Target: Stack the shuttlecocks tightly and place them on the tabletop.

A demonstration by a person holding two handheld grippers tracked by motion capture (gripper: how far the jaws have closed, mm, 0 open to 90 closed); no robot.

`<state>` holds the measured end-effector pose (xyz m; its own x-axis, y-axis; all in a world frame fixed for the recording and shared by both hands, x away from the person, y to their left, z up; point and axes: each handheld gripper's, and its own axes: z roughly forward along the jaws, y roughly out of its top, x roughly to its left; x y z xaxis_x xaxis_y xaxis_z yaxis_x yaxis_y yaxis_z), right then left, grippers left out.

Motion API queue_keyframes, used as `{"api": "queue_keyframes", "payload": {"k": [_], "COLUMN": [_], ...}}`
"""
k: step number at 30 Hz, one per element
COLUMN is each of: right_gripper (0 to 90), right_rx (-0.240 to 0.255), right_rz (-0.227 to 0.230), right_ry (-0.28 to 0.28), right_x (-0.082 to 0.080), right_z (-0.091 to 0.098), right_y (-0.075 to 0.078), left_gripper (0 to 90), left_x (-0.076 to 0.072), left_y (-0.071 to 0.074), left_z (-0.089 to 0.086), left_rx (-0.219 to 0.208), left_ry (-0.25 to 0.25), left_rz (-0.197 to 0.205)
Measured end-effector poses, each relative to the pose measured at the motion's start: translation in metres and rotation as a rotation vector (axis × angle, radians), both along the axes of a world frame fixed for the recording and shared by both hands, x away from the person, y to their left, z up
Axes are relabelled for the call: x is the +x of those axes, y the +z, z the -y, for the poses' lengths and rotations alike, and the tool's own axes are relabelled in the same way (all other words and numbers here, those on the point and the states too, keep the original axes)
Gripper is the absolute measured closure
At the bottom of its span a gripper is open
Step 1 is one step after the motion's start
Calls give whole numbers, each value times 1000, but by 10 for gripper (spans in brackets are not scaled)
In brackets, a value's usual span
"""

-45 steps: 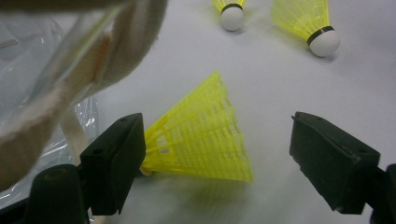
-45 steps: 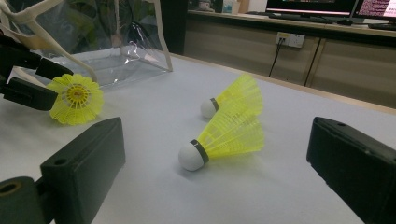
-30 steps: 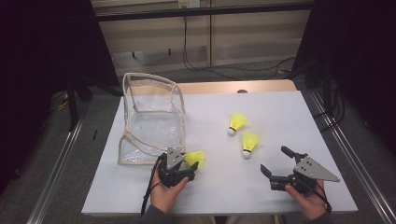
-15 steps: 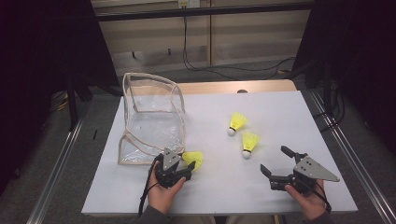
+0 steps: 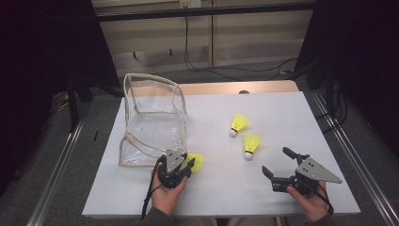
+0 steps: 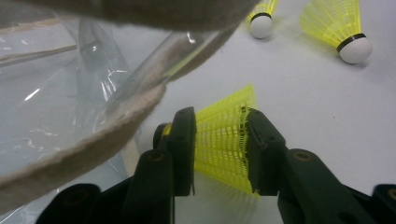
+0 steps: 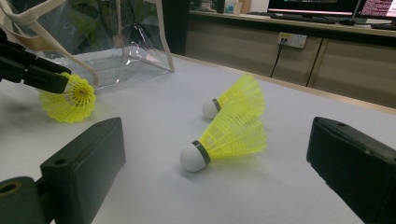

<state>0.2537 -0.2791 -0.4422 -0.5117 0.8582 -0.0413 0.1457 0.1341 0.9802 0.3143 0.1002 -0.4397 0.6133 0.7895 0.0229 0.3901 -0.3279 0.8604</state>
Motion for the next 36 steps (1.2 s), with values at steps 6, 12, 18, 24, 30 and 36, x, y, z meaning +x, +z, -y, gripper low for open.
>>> {"api": "queue_keyframes", "payload": {"k": [6, 12, 18, 24, 30, 36], "right_gripper": [35, 35, 35, 35, 35, 35], "right_rx": [1, 1, 2, 3, 7, 4], "right_rz": [-1, -1, 0, -2, -3, -2], "right_ry": [0, -1, -1, -2, -8, -1], "right_x": [0, 0, 0, 0, 0, 0], "right_z": [0, 0, 0, 1, 1, 0], "right_y": [0, 0, 0, 0, 0, 0], "left_gripper": [801, 891, 895, 895, 892, 892], "left_x": [-3, -7, -8, -9, -6, 1], "left_y": [5, 11, 13, 19, 24, 26], "left_z": [-2, -3, 3, 10, 20, 33], "left_rx": [-4, -53, -104, -134, -160, -166], "left_ry": [8, -6, -49, -81, -98, -98], "left_rz": [22, 20, -17, -32, -45, -55]}}
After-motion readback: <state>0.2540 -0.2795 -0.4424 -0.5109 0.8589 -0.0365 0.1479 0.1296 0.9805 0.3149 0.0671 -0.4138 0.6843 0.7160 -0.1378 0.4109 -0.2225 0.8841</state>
